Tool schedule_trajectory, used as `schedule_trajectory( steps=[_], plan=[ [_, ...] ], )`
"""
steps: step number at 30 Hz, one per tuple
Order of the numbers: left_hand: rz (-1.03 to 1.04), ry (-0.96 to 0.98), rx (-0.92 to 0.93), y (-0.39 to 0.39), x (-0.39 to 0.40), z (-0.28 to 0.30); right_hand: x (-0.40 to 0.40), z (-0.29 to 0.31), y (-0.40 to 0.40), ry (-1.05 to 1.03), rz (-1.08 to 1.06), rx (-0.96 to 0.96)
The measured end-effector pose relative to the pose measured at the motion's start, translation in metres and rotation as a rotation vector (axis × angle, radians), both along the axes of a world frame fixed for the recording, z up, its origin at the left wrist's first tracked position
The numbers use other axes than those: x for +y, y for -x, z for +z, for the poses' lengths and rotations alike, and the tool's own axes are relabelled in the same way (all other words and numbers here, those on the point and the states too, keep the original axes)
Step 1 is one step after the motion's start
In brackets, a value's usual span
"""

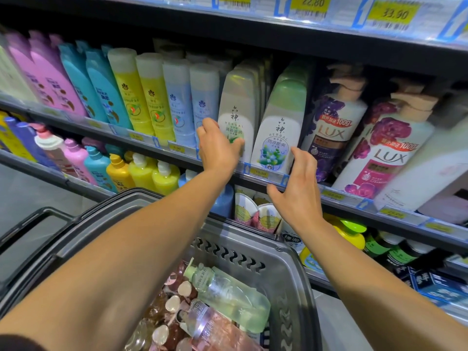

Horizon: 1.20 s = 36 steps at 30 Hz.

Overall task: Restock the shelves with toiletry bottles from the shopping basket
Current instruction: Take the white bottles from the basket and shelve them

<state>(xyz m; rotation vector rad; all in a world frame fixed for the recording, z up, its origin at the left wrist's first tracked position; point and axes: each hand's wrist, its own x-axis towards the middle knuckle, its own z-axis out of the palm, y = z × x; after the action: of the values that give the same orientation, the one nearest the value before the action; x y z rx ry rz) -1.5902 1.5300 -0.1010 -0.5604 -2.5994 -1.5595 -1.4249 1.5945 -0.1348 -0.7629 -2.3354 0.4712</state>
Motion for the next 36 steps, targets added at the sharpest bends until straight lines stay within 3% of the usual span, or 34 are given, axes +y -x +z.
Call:
schedule_trajectory(
  steps=[15, 23, 36],
  plan=[
    [0.0, 0.057, 0.001, 0.0, -0.003, -0.004, -0.005, 0.004, -0.006, 0.013, 0.012, -0.105],
    [-0.176, 0.173, 0.08, -0.012, -0.041, -0.003, -0.032, 0.012, -0.017, 0.017, 0.046, -0.236],
    [-0.51, 0.506, 0.266, -0.065, -0.179, -0.046, -0.117, -0.007, -0.055, -0.028, 0.251, -0.528]
  ],
)
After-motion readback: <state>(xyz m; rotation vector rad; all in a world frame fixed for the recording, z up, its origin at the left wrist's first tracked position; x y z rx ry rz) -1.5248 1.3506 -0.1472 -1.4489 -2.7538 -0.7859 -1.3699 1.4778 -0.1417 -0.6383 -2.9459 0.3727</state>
